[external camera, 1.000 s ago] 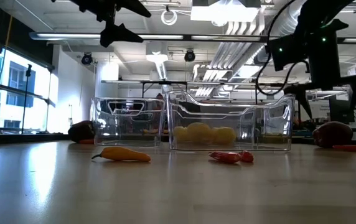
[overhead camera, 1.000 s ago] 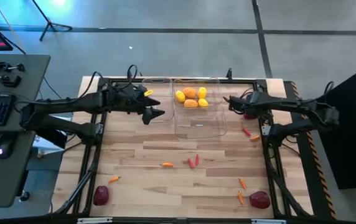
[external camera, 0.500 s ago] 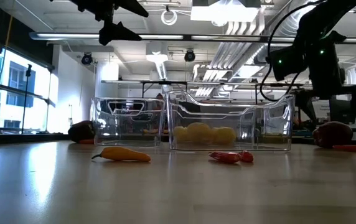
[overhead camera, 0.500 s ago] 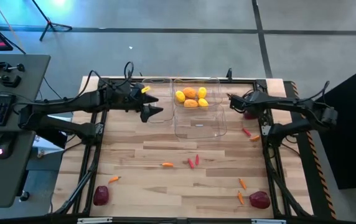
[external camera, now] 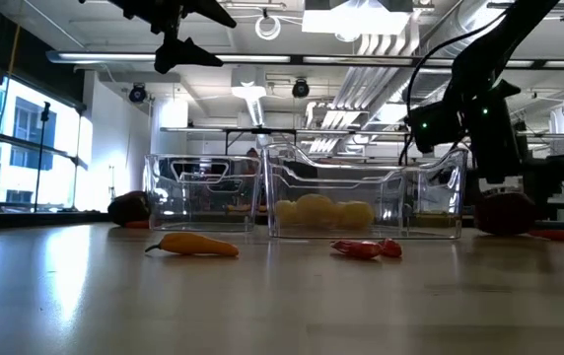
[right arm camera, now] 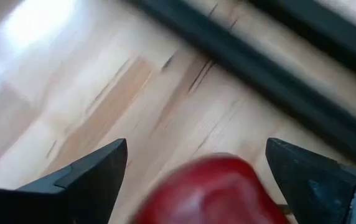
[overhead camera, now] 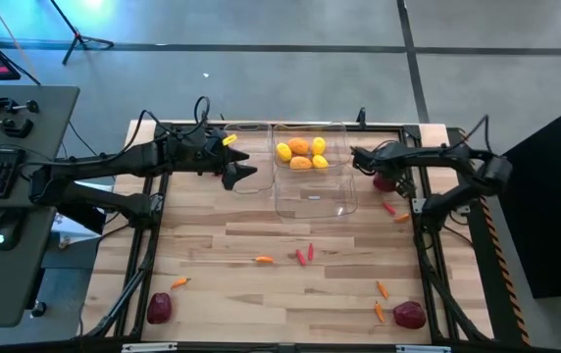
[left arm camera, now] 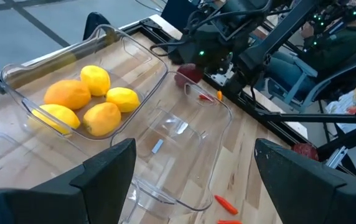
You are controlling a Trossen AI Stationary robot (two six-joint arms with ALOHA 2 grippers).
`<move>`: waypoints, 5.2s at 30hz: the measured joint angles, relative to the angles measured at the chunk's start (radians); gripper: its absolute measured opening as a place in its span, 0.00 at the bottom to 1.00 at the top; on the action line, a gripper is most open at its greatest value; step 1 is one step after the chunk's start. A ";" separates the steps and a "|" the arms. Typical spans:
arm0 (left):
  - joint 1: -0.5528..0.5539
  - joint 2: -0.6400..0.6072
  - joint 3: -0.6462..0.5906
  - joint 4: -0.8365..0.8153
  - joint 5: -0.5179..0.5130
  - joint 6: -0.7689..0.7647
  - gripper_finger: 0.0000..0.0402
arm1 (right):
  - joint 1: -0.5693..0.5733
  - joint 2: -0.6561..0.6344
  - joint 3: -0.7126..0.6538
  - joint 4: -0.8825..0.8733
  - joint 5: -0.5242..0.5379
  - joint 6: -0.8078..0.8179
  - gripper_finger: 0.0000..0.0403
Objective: Sort produce into baskets
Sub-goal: Put the apple into the bottom transparent bin
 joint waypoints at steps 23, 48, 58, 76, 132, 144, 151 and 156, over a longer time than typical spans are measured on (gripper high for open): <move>0.000 0.001 0.000 0.000 -0.007 -0.004 0.78 | 0.008 -0.237 0.000 -0.006 0.033 -0.519 0.92; 0.000 0.001 0.000 0.000 -0.010 -0.053 0.78 | -0.170 -0.338 0.000 0.020 -0.266 -1.209 0.92; 0.000 0.001 0.001 0.000 -0.080 -0.055 0.78 | -0.166 -0.338 0.001 -0.051 -0.394 -1.484 0.92; 0.000 0.001 0.001 0.000 -0.082 -0.089 0.78 | -0.166 -0.391 0.045 -0.130 -0.459 -1.299 0.92; 0.000 0.007 0.001 0.003 -0.085 -0.044 0.78 | 0.243 -0.283 -0.180 0.103 -0.109 0.141 0.83; 0.000 0.007 0.001 -0.001 0.000 -0.045 0.78 | 0.259 -0.493 -0.179 0.309 0.017 -0.309 0.67; -0.027 0.005 0.001 0.000 0.083 -0.080 0.78 | 0.405 -0.580 -0.179 0.844 0.051 -0.738 0.70; -0.059 0.005 0.001 0.000 0.082 -0.079 0.78 | 0.492 -0.532 -0.178 0.956 0.017 -0.773 0.71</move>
